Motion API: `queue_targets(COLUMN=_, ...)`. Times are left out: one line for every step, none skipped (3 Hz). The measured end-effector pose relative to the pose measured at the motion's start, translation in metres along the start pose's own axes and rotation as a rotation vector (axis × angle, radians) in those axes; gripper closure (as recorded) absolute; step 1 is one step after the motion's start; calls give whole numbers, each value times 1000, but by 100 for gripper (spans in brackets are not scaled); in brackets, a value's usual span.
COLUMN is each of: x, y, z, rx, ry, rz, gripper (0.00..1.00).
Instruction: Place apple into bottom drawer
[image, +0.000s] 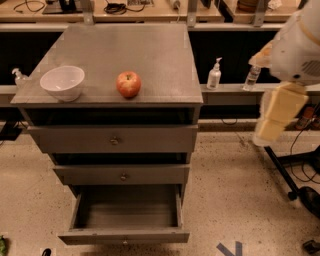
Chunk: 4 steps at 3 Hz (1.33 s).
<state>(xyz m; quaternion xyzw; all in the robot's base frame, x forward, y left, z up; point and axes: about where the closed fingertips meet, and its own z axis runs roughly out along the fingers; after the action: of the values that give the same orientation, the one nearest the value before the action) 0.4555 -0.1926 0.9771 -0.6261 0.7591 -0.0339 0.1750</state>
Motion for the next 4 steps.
queue_targets(x=-65, y=-29, z=32, rx=-1, ry=-68, rz=-106, gripper=0)
queue_targets(x=-141, y=-58, z=59, rx=-4, ry=-145, rz=-189, gripper=0)
queue_targets(x=-214, y=-89, z=79, rx=-2, ry=-241, rz=-214, gripper=0)
queue_targets(x=-264, y=-108, z=101, rx=-36, ry=-387, rz=-171, gripper=0)
